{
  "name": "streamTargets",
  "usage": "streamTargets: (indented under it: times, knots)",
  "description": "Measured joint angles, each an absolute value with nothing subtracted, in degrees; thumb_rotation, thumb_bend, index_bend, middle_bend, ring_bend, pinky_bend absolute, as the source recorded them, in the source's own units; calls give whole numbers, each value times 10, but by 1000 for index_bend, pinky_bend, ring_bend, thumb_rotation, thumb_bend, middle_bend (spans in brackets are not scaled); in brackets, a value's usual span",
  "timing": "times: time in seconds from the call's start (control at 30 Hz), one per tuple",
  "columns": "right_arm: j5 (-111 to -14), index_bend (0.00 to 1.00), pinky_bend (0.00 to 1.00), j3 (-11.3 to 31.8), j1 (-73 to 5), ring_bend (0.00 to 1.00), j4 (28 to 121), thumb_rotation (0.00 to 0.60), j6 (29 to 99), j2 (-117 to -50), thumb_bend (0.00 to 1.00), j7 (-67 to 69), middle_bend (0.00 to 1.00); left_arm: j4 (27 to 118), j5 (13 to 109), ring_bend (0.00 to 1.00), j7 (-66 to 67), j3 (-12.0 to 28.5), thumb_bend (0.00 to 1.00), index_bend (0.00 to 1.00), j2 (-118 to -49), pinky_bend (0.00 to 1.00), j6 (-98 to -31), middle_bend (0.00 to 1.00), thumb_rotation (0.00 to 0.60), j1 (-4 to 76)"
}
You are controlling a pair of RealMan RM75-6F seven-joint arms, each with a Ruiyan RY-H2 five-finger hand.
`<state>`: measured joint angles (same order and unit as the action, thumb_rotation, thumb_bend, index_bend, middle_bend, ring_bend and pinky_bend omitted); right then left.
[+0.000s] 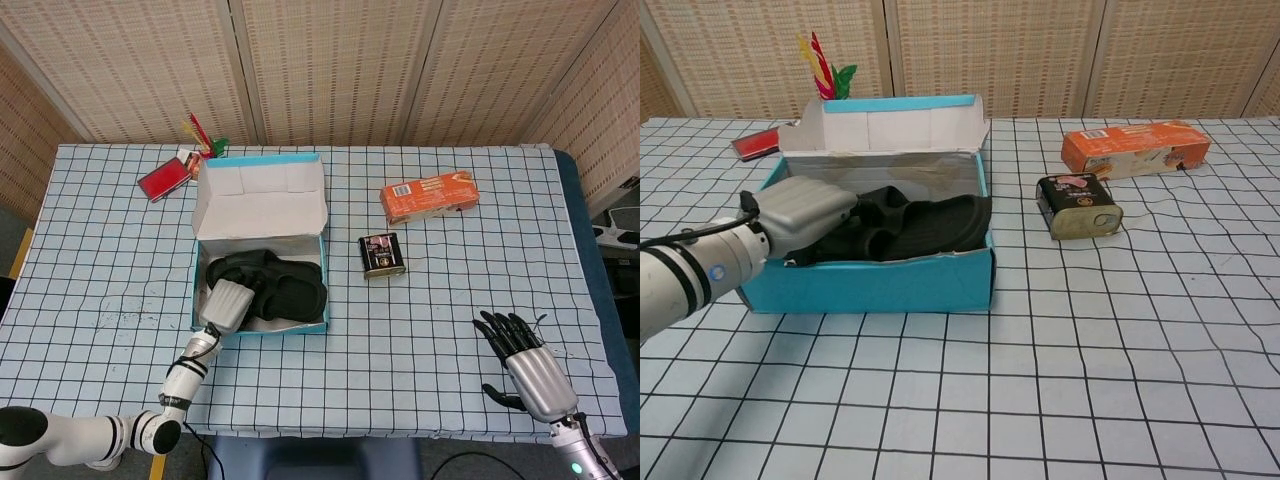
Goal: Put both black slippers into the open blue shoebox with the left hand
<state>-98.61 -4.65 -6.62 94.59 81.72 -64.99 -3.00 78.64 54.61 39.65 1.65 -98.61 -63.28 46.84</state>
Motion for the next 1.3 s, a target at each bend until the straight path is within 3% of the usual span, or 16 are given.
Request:
streamTargets:
  times: [0.23,0.3,0.37,0.47,0.57,0.73,1.3]
  knots:
    - [-988,0,0,-48,-67,0,947,600,815,-648,108,-29,0,766,574,762,448,-1,452,562,-1001,721,-639,727,600,463]
    - [-988,0,0,-48,-67,0,947,600,817,-648,108,-28,0,774,572,646,455,-1,451,414,-999,654,-633,568,600,461]
    - [-989,0,0,-48,-66,0,947,600,819,-647,108,-27,0,790,573,417,449,2,450,157,-990,549,-629,311,600,460]
    - [-991,0,0,-49,-66,0,947,600,819,-647,108,-26,0,816,587,211,422,10,449,5,-976,420,-629,138,600,457]
    - [-992,0,0,-50,-67,0,947,600,818,-647,107,-26,0,835,614,90,378,20,445,0,-963,324,-632,62,600,453]
    - [-992,0,0,-50,-65,0,948,600,820,-646,108,-27,0,857,658,8,291,36,434,0,-941,256,-635,26,600,447]
    - [-988,0,0,-50,-68,0,948,600,810,-651,108,-34,0,918,715,0,110,71,432,0,-852,162,-590,5,600,434]
